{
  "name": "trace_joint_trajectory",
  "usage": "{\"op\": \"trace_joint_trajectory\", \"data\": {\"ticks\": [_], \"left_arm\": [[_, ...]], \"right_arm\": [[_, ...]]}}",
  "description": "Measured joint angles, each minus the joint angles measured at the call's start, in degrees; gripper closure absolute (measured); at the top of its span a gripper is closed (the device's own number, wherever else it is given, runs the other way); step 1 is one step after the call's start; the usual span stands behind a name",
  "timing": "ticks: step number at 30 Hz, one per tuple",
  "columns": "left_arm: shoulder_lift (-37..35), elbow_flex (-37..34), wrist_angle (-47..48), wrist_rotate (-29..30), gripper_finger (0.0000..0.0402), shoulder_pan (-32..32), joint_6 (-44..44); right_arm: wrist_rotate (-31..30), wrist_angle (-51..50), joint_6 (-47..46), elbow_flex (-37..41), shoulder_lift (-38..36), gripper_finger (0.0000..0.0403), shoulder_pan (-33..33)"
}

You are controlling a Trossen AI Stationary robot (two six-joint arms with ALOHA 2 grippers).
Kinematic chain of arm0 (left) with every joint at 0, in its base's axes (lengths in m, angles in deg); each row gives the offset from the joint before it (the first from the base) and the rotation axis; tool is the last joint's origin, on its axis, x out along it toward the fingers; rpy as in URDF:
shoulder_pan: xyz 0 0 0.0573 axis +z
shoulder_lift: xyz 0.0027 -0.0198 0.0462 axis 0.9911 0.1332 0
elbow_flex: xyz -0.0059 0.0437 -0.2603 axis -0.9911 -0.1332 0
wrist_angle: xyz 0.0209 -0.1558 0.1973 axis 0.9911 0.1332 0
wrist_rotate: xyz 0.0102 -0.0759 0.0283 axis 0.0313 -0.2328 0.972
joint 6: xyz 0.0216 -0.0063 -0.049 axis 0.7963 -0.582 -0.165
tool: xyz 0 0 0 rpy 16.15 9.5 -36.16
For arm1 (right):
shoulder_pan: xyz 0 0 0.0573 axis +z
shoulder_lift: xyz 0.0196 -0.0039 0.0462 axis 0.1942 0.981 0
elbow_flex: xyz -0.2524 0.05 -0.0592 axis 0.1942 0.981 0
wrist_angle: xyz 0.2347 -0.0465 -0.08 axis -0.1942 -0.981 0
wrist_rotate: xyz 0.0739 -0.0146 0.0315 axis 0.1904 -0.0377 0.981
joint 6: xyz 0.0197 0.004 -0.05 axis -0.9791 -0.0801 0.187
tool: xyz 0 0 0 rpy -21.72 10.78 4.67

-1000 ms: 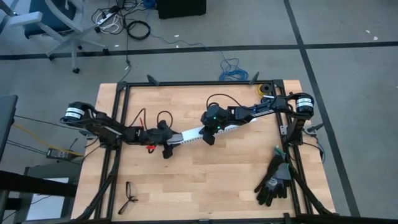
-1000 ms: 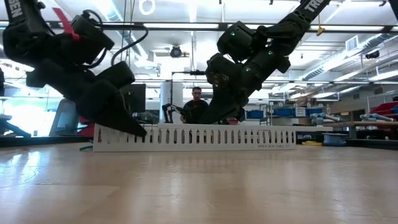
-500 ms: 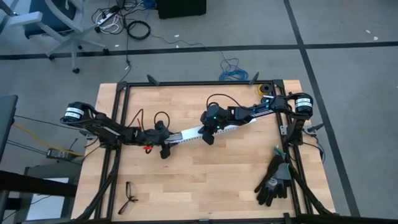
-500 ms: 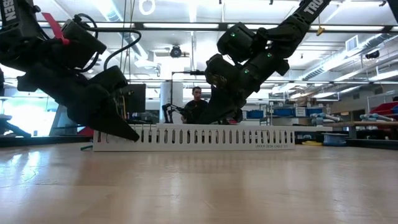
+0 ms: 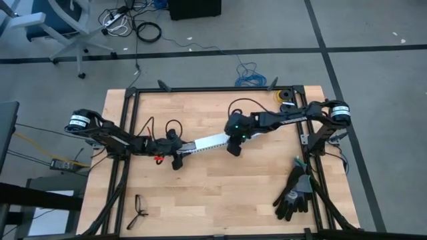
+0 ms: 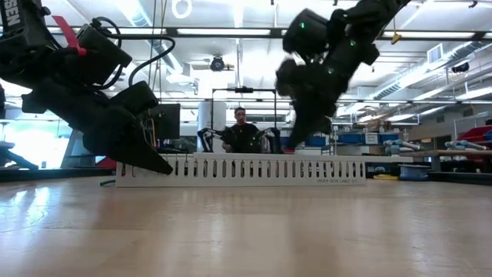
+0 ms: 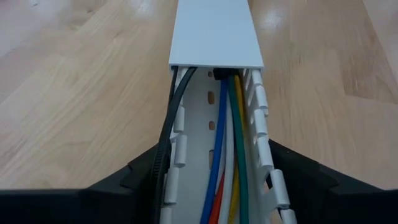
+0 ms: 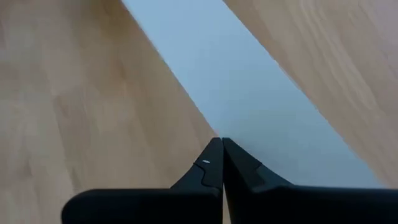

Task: Ziptie cables
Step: Close the white cable duct with the white cable duct cover

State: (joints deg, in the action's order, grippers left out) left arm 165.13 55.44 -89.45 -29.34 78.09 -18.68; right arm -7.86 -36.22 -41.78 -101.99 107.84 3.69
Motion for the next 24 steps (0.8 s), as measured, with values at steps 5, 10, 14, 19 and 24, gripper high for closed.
{"op": "trace_joint_trajectory", "data": {"ticks": [5, 10, 14, 19, 24], "left_arm": [[0.02, -0.02, -0.32, 0.3, 0.0158, 0.12, 0.26], [0.13, -0.31, -1.45, 1.28, 0.0158, 0.28, 1.21], [0.11, -0.25, -1.27, 1.08, 0.0158, 0.26, 1.05], [0.04, -0.55, -1.32, -0.22, 0.0158, 0.15, 0.08], [0.04, -0.55, -1.44, -0.35, 0.0158, 0.13, 0.27]], "right_arm": [[4.7, 6.52, -3.03, 0.4, 6.72, 0.0403, -1.42], [7.41, 16.07, 2.19, -7.74, 18.85, 0.0403, -0.86], [6.31, 14.36, 7.71, -13.06, 21.38, 0.0403, 1.08], [5.02, 11.48, 10.41, -13.06, 15.96, 0.0403, 2.35], [-0.36, 2.51, 10.06, -10.35, 7.37, 0.0403, 2.45]]}}
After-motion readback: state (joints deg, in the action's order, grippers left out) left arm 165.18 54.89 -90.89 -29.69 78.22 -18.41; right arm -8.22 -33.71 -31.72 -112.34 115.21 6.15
